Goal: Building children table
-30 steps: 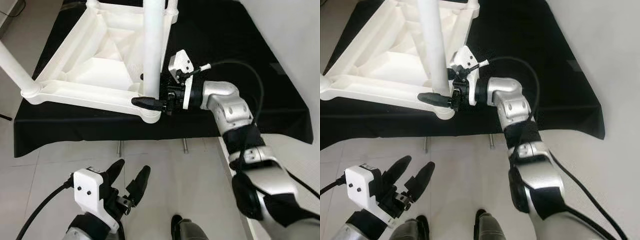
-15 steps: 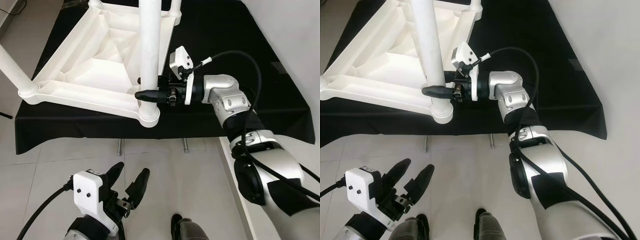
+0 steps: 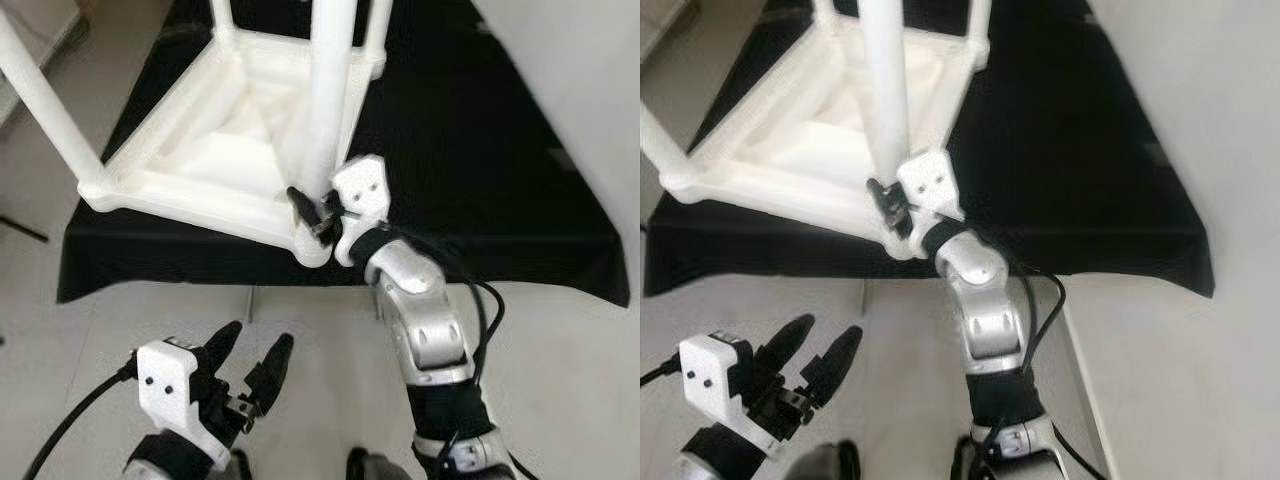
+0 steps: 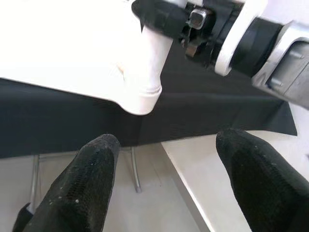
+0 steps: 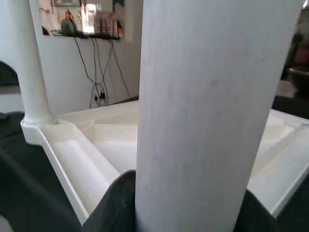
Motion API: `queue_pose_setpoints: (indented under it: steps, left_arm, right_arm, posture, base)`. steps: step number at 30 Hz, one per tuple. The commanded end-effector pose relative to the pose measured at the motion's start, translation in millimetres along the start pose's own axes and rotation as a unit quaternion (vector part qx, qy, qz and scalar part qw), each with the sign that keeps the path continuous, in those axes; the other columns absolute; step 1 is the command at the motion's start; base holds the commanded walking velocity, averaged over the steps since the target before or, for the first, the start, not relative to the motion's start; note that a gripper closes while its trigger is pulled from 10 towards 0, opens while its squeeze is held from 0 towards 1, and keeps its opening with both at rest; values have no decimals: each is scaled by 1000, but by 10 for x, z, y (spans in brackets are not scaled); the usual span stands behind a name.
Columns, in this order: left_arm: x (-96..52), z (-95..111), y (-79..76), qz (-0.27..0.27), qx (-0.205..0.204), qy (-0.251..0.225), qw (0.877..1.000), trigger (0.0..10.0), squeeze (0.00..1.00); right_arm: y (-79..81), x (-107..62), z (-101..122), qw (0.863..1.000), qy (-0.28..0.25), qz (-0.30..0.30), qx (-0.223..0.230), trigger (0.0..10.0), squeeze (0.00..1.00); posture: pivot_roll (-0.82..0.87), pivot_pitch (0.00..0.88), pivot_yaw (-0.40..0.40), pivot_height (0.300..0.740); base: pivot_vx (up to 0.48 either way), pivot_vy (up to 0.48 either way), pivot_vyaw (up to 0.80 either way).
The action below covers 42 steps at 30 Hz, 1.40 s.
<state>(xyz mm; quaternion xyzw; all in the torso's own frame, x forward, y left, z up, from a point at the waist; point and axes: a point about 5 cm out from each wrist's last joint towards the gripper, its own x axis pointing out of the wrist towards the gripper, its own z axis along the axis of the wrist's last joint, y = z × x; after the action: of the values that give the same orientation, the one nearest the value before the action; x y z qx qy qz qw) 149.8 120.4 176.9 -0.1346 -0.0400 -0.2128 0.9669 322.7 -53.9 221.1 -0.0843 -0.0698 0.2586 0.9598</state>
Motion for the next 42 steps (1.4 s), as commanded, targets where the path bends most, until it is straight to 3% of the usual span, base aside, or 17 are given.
queue_pose_setpoints:
  steps: [1, 3, 4, 6, 7, 8, 9, 10, 11, 18, 19, 21, 22, 32, 34, 35, 42]
  left_arm:
    - [16, -52, 25, 0, -2, 6, 1000, 10000, 0]
    - [16, -52, 25, 0, -2, 6, 1000, 10000, 0]
    - [26, -57, 30, 0, -2, 4, 1000, 10000, 0]
    - [40, -57, 37, 1, -1, 1, 1000, 10000, 0]
    - [48, -57, 40, 2, -1, -1, 1000, 10000, 0]
    - [60, -53, 43, 4, 0, -4, 1000, 10000, 0]
    - [73, -50, 46, 6, 1, -8, 1000, 10000, 0]
    - [73, -50, 46, 6, 1, -8, 1000, 10000, 0]
    - [83, -49, 49, 7, 2, -10, 1000, 10000, 0]
    - [99, -53, 57, 7, 4, -12, 1000, 10000, 0]
    - [88, -54, 55, 7, 4, -11, 1000, 10000, 0]
    - [86, -54, 55, 6, 4, -11, 1000, 10000, 0]
    - [79, -56, 52, 6, 4, -11, 1000, 10000, 0]
    - [20, -56, 27, 7, 1, -5, 1000, 10000, 0]
    - [1, -52, 18, 8, 0, -3, 1000, 10000, 0]
    - [-9, -49, 11, 8, -1, -2, 1000, 10000, 0]
    - [-29, -46, -7, 8, -4, 0, 1000, 10000, 0]
  right_arm:
    - [356, 179, -231, 997, 52, 36, 37, 0, 0]
    - [356, 179, -231, 997, 52, 36, 37, 0, 0]
    - [354, 223, -184, 998, 44, 39, 36, 4157, 0]
    - [333, 282, -148, 997, 44, 46, 40, 4157, 0]
    - [335, 283, -111, 997, 49, 39, 43, 10000, 0]
    - [344, 302, -50, 996, 40, 63, 48, 10000, 0]
    - [336, 313, 9, 993, 29, 91, 63, 10000, 710]
    - [336, 313, 9, 993, 29, 91, 63, 10000, 710]
    - [351, 318, 48, 987, 19, 137, 76, 10000, 1000]
    - [69, 426, 142, 952, -22, 301, 52, 10000, 1000]
    - [6, 417, 157, 927, -16, 373, 21, 10000, 1000]
    - [-14, 416, 164, 920, -14, 391, 15, 10000, 1000]
    - [-57, 446, 192, 920, -15, 392, 11, 10000, 0]
    - [-197, 487, 335, 894, -15, 448, -4, 10000, 0]
    - [-225, 480, 353, 875, -10, 484, -6, 9333, 0]
    - [-237, 476, 358, 870, -9, 493, -4, 0, 0]
    - [-271, 486, 364, 867, -14, 498, -2, 0, 0]
  posture:
    - [-5, 223, -49, 740]
    - [-5, 223, -49, 740]
    - [-5, 223, -49, 740]
    - [-4, 218, -60, 740]
    - [-4, 218, -60, 740]
    - [-1, 212, -68, 740]
    - [-2, 210, -72, 740]
    - [-2, 210, -72, 740]
    - [-3, 208, -71, 740]
    - [5, 202, -71, 740]
    - [10, 205, -70, 740]
    - [10, 205, -70, 740]
    - [14, 207, -67, 740]
    - [35, 229, -64, 740]
    - [38, 235, -62, 740]
    - [37, 244, -62, 740]
    - [37, 252, -61, 740]
  base:
    - [0, 0, 0]
    - [0, 0, 0]
    - [0, 0, 0]
    - [0, 0, 0]
    - [0, 0, 0]
    - [0, 0, 0]
    - [0, 0, 0]
    - [0, 0, 0]
    - [0, 0, 0]
    - [0, 0, 0]
    - [0, 0, 0]
    - [0, 0, 0]
    - [0, 0, 0]
    - [0, 0, 0]
    - [0, 0, 0]
    - [0, 0, 0]
    - [0, 0, 0]
